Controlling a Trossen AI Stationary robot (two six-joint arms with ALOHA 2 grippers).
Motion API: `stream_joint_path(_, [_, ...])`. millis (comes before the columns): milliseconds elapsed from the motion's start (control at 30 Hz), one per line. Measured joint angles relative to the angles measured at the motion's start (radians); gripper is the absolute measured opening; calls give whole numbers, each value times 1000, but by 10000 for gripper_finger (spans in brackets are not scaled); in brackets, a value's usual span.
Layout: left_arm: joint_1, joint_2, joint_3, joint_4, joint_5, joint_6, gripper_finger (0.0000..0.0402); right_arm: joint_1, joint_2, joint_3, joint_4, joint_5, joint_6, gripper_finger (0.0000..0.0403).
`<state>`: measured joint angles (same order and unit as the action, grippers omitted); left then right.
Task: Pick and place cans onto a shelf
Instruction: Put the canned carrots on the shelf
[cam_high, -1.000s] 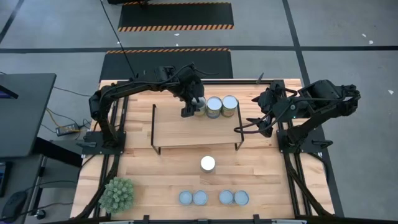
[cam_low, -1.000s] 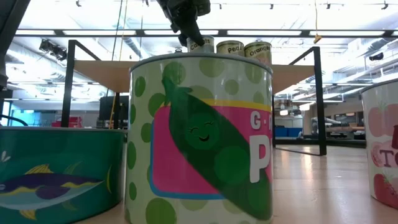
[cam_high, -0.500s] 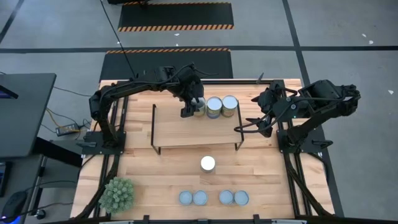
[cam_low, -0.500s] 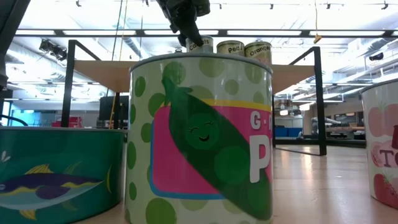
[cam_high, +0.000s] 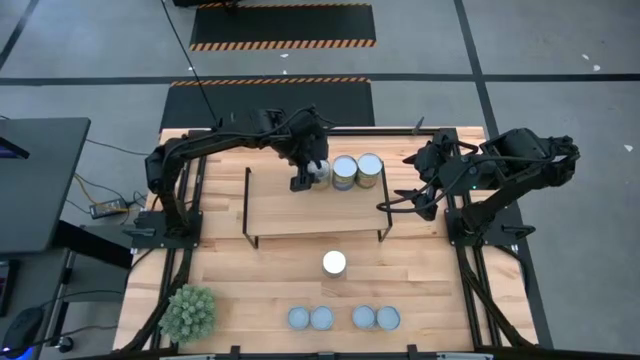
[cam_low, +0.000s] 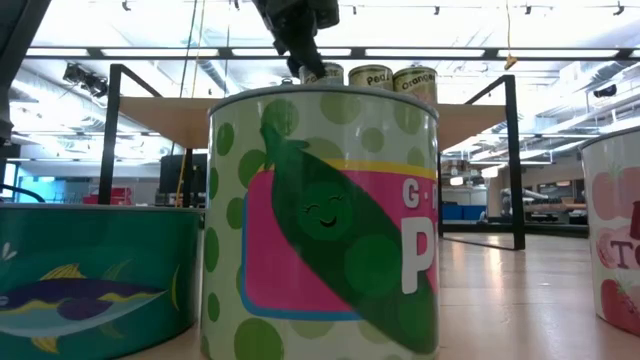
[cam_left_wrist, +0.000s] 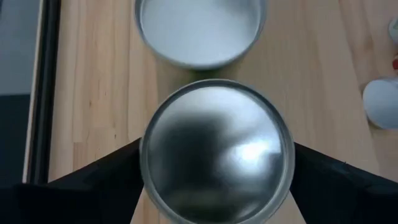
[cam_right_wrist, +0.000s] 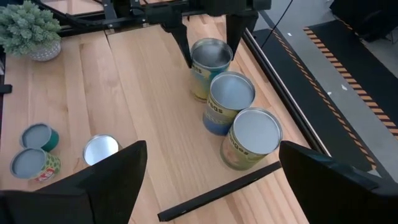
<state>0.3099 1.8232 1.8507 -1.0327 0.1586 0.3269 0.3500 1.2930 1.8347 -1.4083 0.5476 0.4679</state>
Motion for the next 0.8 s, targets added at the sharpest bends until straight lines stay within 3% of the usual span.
stream_joint_path(800, [-6, 14, 0, 8, -15, 44, 357, 0, 0, 0, 22, -18, 7, 373])
